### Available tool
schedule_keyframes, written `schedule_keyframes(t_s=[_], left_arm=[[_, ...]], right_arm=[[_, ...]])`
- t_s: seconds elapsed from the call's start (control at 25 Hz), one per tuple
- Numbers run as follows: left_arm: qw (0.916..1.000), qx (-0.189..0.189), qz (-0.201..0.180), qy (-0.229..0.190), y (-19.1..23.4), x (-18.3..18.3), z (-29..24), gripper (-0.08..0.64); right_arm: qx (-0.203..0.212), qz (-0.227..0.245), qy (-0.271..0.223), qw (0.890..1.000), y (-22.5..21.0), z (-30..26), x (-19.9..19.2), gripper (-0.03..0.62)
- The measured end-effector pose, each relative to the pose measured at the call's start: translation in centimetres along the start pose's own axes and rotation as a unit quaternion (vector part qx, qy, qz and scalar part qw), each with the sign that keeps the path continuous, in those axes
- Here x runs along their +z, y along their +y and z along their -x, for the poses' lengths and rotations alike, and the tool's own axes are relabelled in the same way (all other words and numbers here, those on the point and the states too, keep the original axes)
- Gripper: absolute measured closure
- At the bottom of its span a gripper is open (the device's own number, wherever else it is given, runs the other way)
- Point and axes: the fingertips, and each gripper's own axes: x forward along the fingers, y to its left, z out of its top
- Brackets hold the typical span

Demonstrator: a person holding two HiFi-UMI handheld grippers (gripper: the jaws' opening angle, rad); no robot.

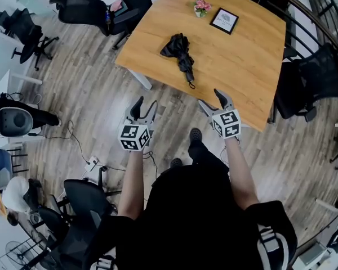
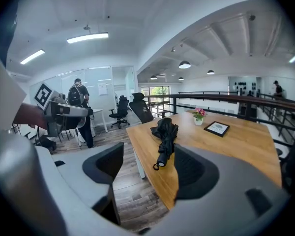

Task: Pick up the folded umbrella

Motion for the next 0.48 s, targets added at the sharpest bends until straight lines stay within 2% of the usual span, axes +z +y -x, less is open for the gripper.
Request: schedule_keyframes(t_s=[0.48], left_arm=[[0.9993,0.037,0.010,0.003,0.2,0.8,-4.4,0.316]], right_arm=[[0.046,0.004,0.002,0.999,-3.7,-4.2,1.0,0.262]])
